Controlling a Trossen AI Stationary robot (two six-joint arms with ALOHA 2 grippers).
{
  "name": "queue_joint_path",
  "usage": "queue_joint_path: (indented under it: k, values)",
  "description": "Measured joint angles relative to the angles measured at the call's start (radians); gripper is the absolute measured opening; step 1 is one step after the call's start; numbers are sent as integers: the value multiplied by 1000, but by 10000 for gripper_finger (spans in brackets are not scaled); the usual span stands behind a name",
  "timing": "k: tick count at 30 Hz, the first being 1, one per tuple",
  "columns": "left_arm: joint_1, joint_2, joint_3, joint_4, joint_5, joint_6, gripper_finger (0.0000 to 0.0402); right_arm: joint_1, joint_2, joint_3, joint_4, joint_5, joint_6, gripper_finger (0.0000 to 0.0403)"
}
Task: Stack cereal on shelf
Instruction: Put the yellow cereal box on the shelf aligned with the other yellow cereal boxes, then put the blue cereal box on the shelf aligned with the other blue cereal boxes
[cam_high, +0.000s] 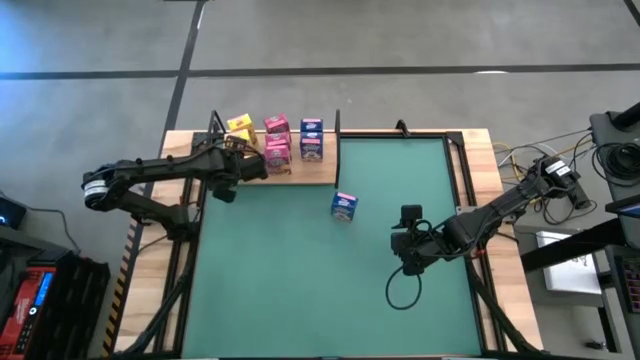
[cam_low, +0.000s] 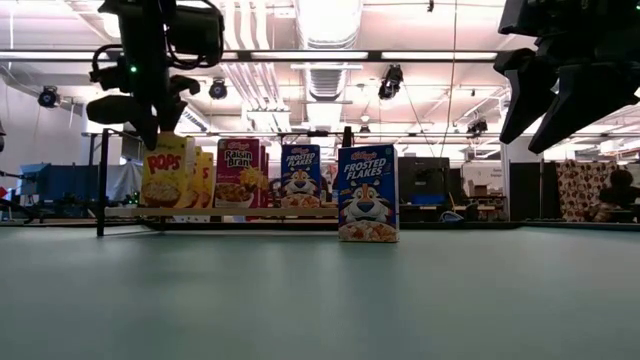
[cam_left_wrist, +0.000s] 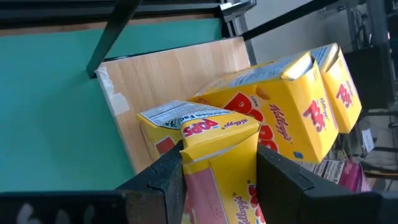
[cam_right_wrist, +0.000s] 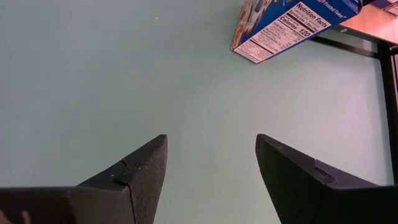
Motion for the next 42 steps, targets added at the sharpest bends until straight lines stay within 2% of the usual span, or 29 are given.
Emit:
queue_joint_path:
  k: [13,31,42]
  values:
    - [6,-1,2,3,0,-1,141,0,0,0,0,0,0,233]
    - [53,-13,2,-13,38,48,192,0,0,0,2,0,0,233]
    - [87,-39,31,-10,29,136,280,0,0,0,9,0,0,233]
